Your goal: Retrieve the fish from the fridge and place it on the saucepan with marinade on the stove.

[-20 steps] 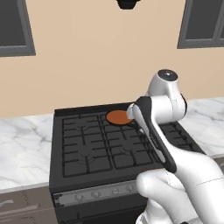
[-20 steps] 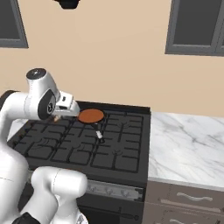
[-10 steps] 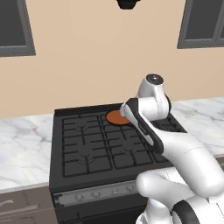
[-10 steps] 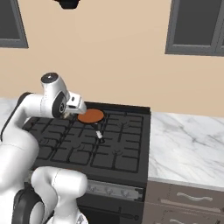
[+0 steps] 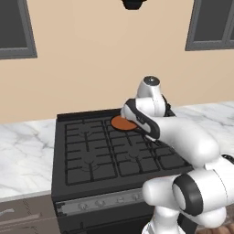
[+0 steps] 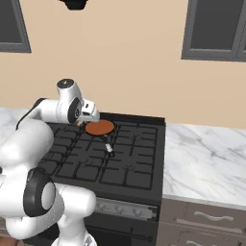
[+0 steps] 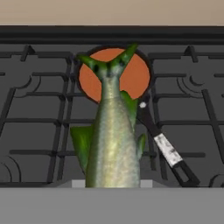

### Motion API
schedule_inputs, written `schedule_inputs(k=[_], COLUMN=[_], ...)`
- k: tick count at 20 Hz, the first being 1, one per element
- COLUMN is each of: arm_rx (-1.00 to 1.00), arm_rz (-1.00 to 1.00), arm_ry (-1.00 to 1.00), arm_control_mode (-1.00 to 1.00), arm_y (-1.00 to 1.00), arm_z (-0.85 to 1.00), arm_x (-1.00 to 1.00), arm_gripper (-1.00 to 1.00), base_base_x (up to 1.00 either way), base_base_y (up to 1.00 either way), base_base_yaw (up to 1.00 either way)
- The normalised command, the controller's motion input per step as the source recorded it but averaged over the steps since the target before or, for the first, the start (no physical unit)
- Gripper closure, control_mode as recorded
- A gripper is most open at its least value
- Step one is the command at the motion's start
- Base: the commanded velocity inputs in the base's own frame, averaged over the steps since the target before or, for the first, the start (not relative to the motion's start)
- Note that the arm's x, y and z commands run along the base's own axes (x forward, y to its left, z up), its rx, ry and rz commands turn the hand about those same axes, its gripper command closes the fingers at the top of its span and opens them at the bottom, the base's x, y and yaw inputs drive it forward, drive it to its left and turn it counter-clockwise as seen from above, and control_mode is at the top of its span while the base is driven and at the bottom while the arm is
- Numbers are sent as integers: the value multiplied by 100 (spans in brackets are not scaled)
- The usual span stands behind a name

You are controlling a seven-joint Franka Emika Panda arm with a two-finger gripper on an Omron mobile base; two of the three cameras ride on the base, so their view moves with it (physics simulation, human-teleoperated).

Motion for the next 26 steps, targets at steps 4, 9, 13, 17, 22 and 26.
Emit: schedule_inputs(k=[4, 9, 13, 17, 22, 26], arm_rx=[0, 0, 0, 0, 0, 0], arm_rz=[0, 0, 0, 0, 0, 0], arm_ry=[5, 7, 4, 3, 3, 6], arm_control_mode=[-100, -100, -100, -100, -100, -100], arm_y=[0, 0, 0, 0, 0, 1], arm_z=[-33, -42, -46, -43, -23, -15], arm_x=[53, 42, 39, 49, 56, 56], arm_gripper=[100, 100, 100, 100, 100, 100], base_base_x=[0, 0, 0, 0, 0, 0], base_base_y=[0, 0, 0, 0, 0, 0], base_base_yaw=[0, 0, 0, 0, 0, 0])
